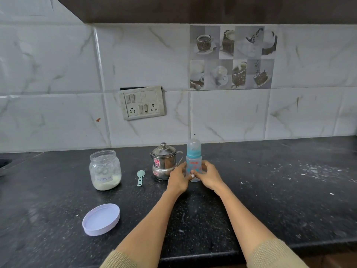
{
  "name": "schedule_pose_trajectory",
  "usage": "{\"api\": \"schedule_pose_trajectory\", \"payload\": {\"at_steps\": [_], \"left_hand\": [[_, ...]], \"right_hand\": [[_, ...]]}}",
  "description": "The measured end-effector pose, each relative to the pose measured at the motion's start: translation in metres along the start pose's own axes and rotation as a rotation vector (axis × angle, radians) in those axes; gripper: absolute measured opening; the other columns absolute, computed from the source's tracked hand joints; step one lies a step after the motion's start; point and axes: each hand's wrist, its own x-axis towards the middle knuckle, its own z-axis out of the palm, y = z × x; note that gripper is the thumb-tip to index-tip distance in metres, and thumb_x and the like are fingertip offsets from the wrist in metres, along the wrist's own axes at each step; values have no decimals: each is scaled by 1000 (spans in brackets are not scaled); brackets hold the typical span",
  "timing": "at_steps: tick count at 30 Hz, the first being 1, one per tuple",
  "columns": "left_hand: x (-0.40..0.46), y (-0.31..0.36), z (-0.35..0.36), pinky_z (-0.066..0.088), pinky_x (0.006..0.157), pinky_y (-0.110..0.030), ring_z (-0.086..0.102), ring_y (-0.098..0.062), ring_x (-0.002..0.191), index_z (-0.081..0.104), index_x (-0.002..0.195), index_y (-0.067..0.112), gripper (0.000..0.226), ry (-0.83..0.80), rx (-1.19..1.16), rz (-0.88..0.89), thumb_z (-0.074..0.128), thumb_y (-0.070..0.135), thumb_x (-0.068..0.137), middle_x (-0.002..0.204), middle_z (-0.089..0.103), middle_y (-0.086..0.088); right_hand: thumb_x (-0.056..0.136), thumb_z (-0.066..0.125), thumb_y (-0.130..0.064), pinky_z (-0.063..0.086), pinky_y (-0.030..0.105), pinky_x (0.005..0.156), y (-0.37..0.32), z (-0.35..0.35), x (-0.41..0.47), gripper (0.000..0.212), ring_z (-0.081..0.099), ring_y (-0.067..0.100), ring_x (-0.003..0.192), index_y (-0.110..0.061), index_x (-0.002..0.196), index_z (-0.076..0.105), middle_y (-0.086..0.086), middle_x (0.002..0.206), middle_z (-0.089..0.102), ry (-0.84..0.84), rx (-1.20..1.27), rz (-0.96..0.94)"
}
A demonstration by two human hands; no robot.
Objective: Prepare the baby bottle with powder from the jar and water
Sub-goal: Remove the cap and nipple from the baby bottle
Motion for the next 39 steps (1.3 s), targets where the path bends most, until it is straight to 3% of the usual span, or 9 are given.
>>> {"api": "schedule_pose_trajectory", "payload": {"at_steps": [10, 19, 23, 26, 30, 31, 35, 37, 39], "left_hand": [[-65, -10, -41, 42, 94, -30, 56, -16, 105, 53, 127, 14, 47, 47, 0, 3, 68, 10, 83, 114, 63, -3], [-121, -23, -73, 41, 99, -33, 53, -28, 122, 40, 140, 10, 76, 114, -18, -36, 76, 3, 74, 131, 56, -16], [-131, -23, -78, 40, 101, -33, 52, -27, 122, 45, 136, 8, 76, 147, -6, -31, 81, 6, 68, 132, 56, -15], [-131, -20, -76, 42, 94, -28, 57, -25, 116, 52, 126, 5, 73, 161, 1, -37, 85, 7, 61, 126, 61, -12], [-131, -19, -69, 51, 87, -31, 65, -23, 101, 62, 113, 9, 58, 251, 17, -36, 84, 17, 60, 109, 69, -8], [-132, -19, -68, 52, 86, -31, 66, -22, 98, 63, 111, 9, 55, 266, 13, -38, 84, 19, 60, 107, 70, -7], [-131, -20, -66, 52, 82, -31, 67, -20, 92, 65, 105, 13, 49, 308, 38, -33, 83, 26, 61, 102, 71, -4], [-130, -21, -65, 52, 83, -33, 66, -20, 93, 64, 104, 13, 49, 311, 46, -41, 82, 29, 61, 104, 70, -4], [-130, -22, -64, 52, 83, -34, 65, -21, 94, 62, 104, 12, 50, 306, 53, -45, 82, 30, 62, 105, 69, -4]], "right_hand": [[83, 70, -24, 39, 26, 94, -30, 24, -72, 53, 52, 19, 123, -11, 129, 48, 7, 132, 56, -79, -7, -32], [80, 73, -24, 38, 22, 87, -49, 53, -118, 55, 54, 20, 119, -9, 127, 49, 8, 129, 58, -105, -54, -61], [79, 74, -27, 40, 27, 92, -54, 54, -123, 59, 53, 21, 120, -10, 129, 47, 8, 131, 56, -156, -83, -55], [78, 75, -29, 43, 32, 96, -57, 53, -120, 63, 55, 22, 119, -10, 130, 47, 9, 131, 57, -206, -106, -47], [76, 76, -27, 49, 17, 74, -61, 47, -115, 58, 59, 14, 101, -9, 126, 51, 6, 120, 62, -286, -101, -63], [75, 77, -28, 49, 16, 73, -63, 45, -112, 56, 59, 13, 98, -10, 123, 54, 4, 115, 63, -316, -112, -63], [62, 78, -56, 47, 31, 96, -89, 38, -94, 72, 60, 14, 106, -19, 121, 59, -2, 117, 64, -372, -211, -76], [67, 70, -63, 50, 30, 86, -114, 36, -87, 62, 60, 15, 101, -20, 111, 60, 0, 117, 62, -337, -168, -113], [69, 59, -73, 55, 35, 78, -143, 33, -83, 66, 60, 20, 96, -21, 109, 57, 1, 115, 57, -262, -205, -156]]}}
